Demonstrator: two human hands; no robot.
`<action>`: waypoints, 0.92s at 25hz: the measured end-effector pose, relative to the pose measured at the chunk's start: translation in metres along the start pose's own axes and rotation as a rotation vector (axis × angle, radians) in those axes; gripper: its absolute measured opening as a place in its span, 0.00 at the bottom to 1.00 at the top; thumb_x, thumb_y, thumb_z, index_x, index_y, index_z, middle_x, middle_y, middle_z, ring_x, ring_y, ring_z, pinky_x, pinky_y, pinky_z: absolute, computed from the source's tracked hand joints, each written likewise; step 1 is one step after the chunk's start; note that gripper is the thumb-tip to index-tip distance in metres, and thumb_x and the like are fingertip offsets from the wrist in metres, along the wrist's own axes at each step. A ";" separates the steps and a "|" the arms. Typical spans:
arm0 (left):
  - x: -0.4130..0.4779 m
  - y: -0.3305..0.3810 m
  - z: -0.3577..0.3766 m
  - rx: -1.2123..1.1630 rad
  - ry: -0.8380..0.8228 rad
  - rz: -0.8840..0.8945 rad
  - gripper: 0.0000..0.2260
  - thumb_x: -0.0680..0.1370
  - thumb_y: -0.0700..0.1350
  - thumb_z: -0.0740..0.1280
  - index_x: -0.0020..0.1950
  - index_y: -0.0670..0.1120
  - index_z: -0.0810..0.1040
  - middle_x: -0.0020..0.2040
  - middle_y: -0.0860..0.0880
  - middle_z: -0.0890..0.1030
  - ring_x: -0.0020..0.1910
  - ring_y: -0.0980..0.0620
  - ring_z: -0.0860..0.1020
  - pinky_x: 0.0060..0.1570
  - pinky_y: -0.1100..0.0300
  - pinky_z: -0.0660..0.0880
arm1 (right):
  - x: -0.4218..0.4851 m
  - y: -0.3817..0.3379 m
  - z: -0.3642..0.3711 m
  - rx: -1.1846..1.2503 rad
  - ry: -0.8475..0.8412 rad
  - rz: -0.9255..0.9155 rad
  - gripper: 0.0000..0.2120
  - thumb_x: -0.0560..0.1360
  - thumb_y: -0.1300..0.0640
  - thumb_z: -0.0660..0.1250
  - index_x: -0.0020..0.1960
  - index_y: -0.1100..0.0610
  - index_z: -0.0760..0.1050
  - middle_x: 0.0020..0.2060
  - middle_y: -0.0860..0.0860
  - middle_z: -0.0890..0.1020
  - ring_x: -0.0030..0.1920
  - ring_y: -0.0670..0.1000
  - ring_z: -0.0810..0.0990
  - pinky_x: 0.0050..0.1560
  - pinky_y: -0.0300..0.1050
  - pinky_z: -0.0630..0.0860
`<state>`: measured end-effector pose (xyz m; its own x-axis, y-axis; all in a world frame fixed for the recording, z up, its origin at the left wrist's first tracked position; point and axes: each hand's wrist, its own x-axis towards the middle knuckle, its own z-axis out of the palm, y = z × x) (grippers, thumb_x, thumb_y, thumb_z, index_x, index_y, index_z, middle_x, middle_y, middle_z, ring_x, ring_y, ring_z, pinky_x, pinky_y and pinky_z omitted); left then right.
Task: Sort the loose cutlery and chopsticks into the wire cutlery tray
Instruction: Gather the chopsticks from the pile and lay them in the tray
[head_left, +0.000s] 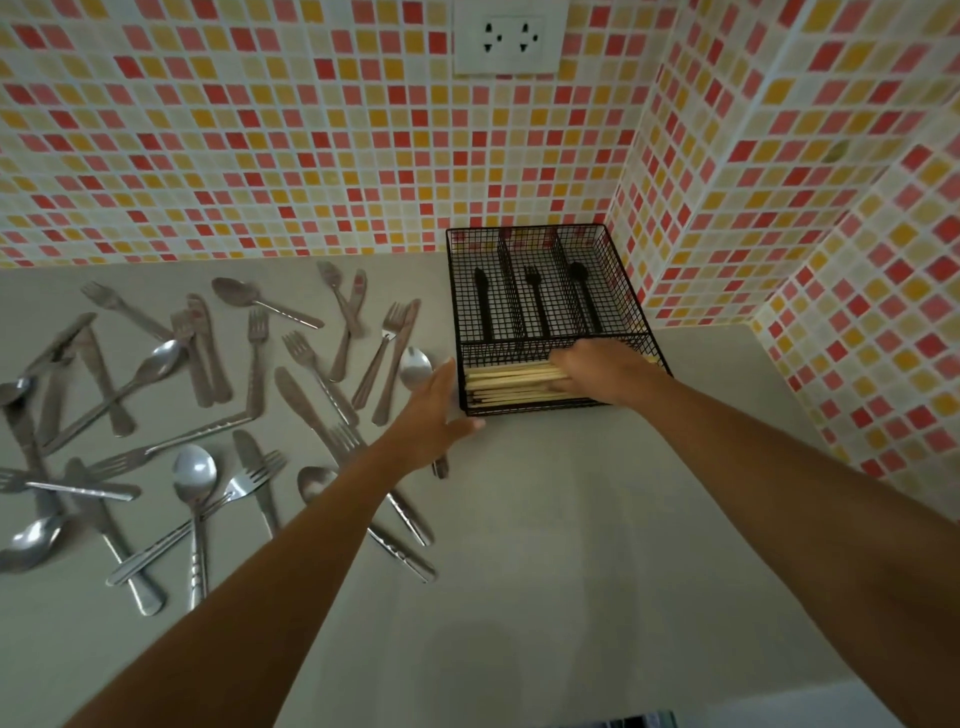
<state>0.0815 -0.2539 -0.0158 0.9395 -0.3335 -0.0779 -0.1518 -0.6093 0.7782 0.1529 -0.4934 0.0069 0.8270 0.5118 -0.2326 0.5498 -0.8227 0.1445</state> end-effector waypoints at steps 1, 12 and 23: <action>0.000 0.003 0.000 0.005 0.013 -0.004 0.30 0.76 0.46 0.69 0.74 0.47 0.59 0.70 0.48 0.68 0.65 0.57 0.65 0.62 0.63 0.61 | 0.001 0.002 0.002 0.010 -0.004 -0.005 0.24 0.77 0.39 0.57 0.55 0.60 0.72 0.43 0.57 0.81 0.42 0.56 0.80 0.39 0.46 0.73; 0.003 0.012 0.004 0.044 0.055 -0.024 0.30 0.77 0.47 0.67 0.75 0.46 0.57 0.70 0.45 0.70 0.68 0.47 0.69 0.60 0.63 0.62 | 0.005 0.011 0.010 0.053 -0.018 -0.066 0.26 0.74 0.37 0.60 0.56 0.59 0.67 0.49 0.55 0.78 0.45 0.53 0.77 0.39 0.45 0.73; 0.002 0.021 0.006 0.063 0.085 -0.083 0.29 0.77 0.44 0.67 0.74 0.43 0.58 0.69 0.43 0.71 0.68 0.46 0.69 0.57 0.66 0.60 | -0.012 0.011 0.020 0.152 0.218 -0.019 0.25 0.75 0.42 0.62 0.65 0.58 0.69 0.61 0.54 0.74 0.60 0.54 0.72 0.59 0.50 0.72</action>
<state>0.0788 -0.2717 -0.0037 0.9718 -0.2196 -0.0855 -0.0887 -0.6771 0.7305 0.1466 -0.5140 -0.0078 0.8315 0.5552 -0.0185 0.5551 -0.8317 -0.0077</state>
